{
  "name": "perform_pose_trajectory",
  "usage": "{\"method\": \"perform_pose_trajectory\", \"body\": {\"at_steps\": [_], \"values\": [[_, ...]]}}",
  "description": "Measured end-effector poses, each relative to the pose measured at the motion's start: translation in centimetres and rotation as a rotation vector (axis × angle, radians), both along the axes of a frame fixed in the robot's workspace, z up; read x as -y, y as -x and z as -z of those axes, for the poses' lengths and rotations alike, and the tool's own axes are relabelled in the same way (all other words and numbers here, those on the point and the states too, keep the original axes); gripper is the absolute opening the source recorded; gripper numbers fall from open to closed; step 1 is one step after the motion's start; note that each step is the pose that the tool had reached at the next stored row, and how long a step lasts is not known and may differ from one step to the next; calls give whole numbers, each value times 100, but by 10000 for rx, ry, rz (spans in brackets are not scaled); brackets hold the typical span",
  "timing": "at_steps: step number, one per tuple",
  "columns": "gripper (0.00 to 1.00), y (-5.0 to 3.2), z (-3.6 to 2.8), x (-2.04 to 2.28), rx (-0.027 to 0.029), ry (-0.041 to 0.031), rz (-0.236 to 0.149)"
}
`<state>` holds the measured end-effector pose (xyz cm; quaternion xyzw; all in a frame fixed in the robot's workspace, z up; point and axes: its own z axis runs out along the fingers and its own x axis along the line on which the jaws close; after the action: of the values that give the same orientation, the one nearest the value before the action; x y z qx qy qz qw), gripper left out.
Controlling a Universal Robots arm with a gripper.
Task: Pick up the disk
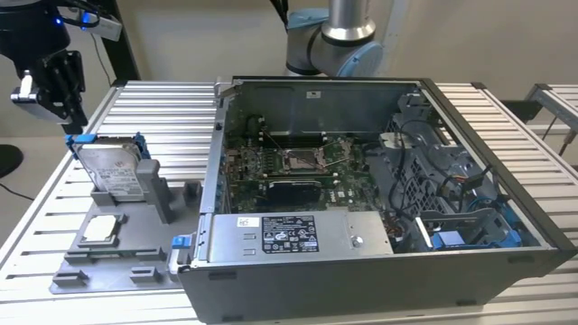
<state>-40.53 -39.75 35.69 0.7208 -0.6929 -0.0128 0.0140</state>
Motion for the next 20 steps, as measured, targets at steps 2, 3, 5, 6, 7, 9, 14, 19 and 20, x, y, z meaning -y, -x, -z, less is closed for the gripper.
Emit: {"method": "perform_pose_trajectory", "body": {"at_steps": [2,3,5,6,7,9,14,19,20], "values": [[100,0,0,0,0,0,0],[100,0,0,0,0,0,0],[100,0,0,1,0,0,0],[100,0,0,1,1,0,-1],[100,0,3,2,19,0,-1],[100,1,10,1,86,-1,-1],[100,1,12,1,109,-1,-33],[100,22,66,0,110,-1,-32],[100,30,85,1,110,-1,-33]]}}
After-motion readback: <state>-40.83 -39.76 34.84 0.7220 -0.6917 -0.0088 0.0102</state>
